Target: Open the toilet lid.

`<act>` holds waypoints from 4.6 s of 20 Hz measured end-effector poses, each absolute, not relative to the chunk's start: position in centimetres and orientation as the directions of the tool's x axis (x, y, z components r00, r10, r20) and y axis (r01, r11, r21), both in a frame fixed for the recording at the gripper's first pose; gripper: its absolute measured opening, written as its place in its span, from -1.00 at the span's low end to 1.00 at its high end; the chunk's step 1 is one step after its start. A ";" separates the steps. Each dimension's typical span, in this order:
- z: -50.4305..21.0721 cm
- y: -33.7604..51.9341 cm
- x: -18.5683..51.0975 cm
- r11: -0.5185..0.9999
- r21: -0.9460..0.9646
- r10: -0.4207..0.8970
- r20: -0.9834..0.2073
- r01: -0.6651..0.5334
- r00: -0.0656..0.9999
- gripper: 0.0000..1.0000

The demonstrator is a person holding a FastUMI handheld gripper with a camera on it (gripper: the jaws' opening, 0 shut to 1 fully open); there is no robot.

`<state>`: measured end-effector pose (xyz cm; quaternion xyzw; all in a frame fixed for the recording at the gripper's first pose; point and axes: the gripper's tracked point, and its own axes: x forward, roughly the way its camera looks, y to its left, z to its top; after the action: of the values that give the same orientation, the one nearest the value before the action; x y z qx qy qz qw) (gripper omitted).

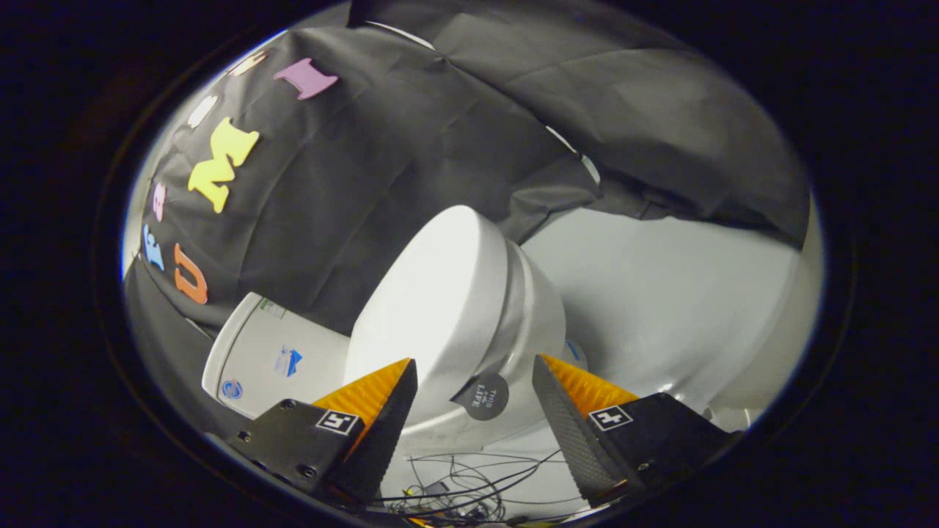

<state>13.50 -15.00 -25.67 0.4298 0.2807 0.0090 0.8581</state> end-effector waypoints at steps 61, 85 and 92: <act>-20.9 -11.7 14.6 0.544 0.803 0.356 -0.482 0.242 0.800 -0.90; -10.4 -5.8 14.1 0.748 0.658 0.278 -0.433 0.089 0.857 -0.91; -8.7 -4.2 13.9 0.787 0.615 0.269 -0.418 0.053 0.868 -0.91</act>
<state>13.90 -4.19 -8.69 0.3209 0.2502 0.0592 0.9115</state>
